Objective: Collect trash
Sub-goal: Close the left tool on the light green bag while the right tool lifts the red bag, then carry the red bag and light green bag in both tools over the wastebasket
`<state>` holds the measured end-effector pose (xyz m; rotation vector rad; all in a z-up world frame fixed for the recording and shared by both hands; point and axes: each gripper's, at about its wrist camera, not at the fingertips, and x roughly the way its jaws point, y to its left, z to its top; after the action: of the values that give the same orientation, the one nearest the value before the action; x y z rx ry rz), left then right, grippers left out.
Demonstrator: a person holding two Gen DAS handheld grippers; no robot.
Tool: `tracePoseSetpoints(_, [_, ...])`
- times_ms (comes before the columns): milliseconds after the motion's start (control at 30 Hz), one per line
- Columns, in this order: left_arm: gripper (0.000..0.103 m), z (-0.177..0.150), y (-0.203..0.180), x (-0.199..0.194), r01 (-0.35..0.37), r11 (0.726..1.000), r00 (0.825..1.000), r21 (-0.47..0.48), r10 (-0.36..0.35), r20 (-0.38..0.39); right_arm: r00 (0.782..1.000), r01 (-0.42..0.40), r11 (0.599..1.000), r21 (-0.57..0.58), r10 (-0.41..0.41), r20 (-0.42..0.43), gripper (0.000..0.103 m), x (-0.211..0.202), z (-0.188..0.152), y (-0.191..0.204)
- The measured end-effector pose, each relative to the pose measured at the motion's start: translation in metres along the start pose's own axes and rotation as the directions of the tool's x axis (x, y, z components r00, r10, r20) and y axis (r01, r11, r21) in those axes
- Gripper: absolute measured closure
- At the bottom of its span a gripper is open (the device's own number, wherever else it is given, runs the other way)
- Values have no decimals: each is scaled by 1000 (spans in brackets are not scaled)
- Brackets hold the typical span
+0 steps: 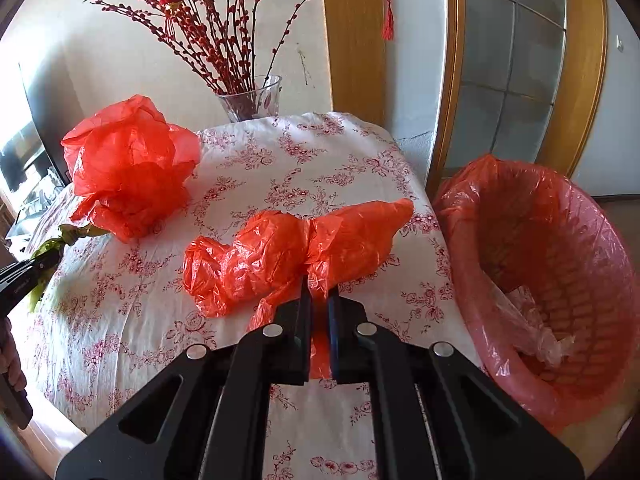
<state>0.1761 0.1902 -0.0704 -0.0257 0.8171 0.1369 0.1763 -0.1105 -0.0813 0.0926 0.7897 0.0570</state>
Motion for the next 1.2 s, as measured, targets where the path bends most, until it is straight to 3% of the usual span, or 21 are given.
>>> tracePoseSetpoints(500, [98,4,-5,-71,49,998,990,-38,-43,135,998,17,1000,24,-18,58,96,-35,-7,-14])
tracePoseSetpoints(833, [98,-2,-37,-107,110,994,977,23,-112,184,994,42,997,59,-48,102,96,-62,-13,-35])
tracePoseSetpoints(1200, [98,-4,-83,-120,191,977,960,94,-206,192,987,83,990,116,-98,129,96,-82,-20,-71])
